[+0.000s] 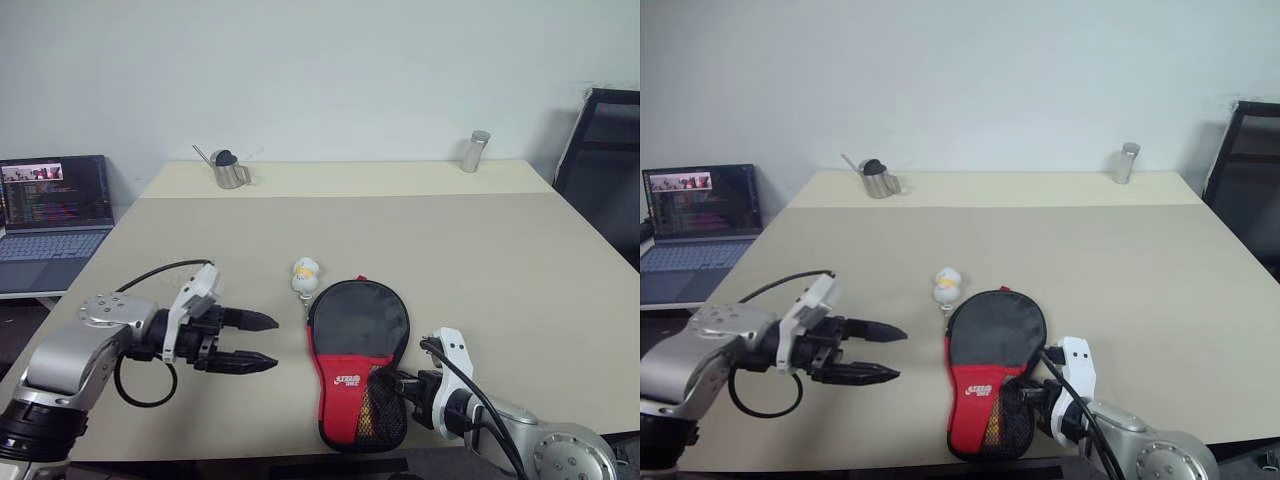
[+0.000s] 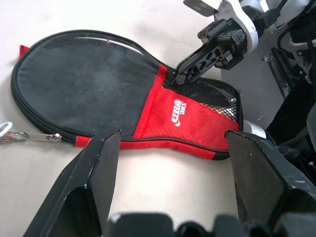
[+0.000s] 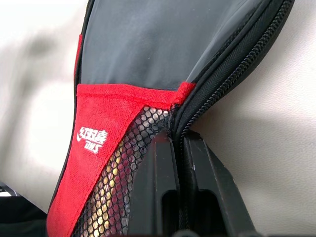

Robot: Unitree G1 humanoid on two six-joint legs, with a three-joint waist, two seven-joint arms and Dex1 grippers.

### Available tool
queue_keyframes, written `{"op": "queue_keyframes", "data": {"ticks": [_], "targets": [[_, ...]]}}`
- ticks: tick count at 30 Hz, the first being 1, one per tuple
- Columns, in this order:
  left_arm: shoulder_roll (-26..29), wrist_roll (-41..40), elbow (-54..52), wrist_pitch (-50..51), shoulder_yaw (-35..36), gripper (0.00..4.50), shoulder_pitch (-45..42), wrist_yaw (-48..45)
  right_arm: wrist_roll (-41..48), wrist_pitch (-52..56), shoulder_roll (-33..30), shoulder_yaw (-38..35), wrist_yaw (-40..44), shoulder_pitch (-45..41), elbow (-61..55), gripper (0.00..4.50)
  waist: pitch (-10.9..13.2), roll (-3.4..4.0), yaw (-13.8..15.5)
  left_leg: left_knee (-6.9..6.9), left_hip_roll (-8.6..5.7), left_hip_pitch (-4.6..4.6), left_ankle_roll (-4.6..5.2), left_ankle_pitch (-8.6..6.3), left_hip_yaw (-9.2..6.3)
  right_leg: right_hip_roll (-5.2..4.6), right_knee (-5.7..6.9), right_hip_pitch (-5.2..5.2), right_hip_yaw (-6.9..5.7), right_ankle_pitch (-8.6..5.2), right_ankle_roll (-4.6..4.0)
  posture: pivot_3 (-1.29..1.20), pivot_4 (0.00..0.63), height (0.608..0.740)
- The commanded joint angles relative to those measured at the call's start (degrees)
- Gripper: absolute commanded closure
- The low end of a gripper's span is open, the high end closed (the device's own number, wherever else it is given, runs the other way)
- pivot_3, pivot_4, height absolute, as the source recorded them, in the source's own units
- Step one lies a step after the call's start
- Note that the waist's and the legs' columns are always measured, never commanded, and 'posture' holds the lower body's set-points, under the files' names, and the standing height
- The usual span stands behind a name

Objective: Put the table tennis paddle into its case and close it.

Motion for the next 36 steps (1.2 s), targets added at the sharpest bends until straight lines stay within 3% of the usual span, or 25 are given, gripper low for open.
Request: {"op": "queue_keyframes", "data": {"ticks": [1,4,11,14,18,24,34,36], "targets": [[0.02,0.18,-0.4,-1.18,0.53,0.86,-0.44,-0.17,3.44,0.45,-0.87,-1.1,-2.1,-0.9,0.14,4.23,0.0,0.0,0.01,0.0,0.0,0.0,0.0,0.0,0.0,0.0,0.0,0.0,0.0,0.0,0.0,0.0,0.15,0.74],[-0.17,0.33,-0.17,-1.45,0.43,0.86,-0.58,0.19,5.75,0.45,-1.94,-1.77,-3.55,-0.85,0.52,3.43,0.0,0.0,0.01,0.0,0.0,0.0,0.0,0.0,0.0,0.0,0.0,0.0,0.0,-0.01,0.02,0.0,0.15,0.74],[-1.37,0.39,-0.42,-1.68,0.1,0.86,-0.7,1.15,11.85,0.43,-5.08,-6.27,-4.64,-3.53,0.34,0.91,0.0,0.0,0.0,0.0,0.0,0.0,0.01,0.0,0.0,0.01,0.0,0.01,0.0,-0.05,0.09,0.0,0.15,0.74],[-2.39,0.12,-0.38,-1.75,0.28,0.86,-0.89,2.02,15.32,-1.48,-12.28,-8.22,-0.25,-5.25,-2.18,0.02,0.01,0.01,0.03,0.02,-0.02,-0.01,0.01,0.0,0.01,0.0,-0.02,0.04,0.0,-0.05,0.11,0.0,0.15,0.74],[-3.81,1.02,0.46,-1.73,0.22,0.86,-1.53,4.28,17.42,-5.87,-21.0,-7.73,5.21,-6.91,-3.01,0.02,0.01,0.0,0.09,-0.01,-0.01,-0.02,0.02,-0.01,-0.02,0.02,-0.12,0.07,-0.04,-0.06,0.13,0.0,0.15,0.74],[-6.62,7.28,8.62,-2.62,0.74,0.86,-7.71,14.55,5.7,-18.22,-33.32,2.51,15.72,-13.56,-0.7,0.02,0.01,-0.01,0.02,0.03,-0.01,0.01,0.02,0.0,-0.01,0.08,-0.1,0.09,-0.02,-0.07,0.16,0.0,0.15,0.74],[-12.5,13.47,18.49,-3.73,-0.58,0.86,-16.24,25.6,-14.45,-40.79,-26.75,20.11,25.05,-19.4,18.27,0.02,0.01,-0.07,0.11,0.05,-0.01,-0.06,0.02,0.0,-0.02,0.06,-0.11,0.07,-0.04,0.09,-0.1,0.0,0.15,0.74],[-13.71,15.67,20.61,-5.77,-1.69,0.48,-17.51,26.69,-17.58,-43.62,-26.29,22.6,26.73,-18.71,19.98,0.0,0.01,-0.07,0.14,0.06,-0.02,-0.06,0.02,0.0,-0.01,0.05,-0.1,0.07,-0.04,0.09,-0.11,0.0,0.15,0.74]]}}
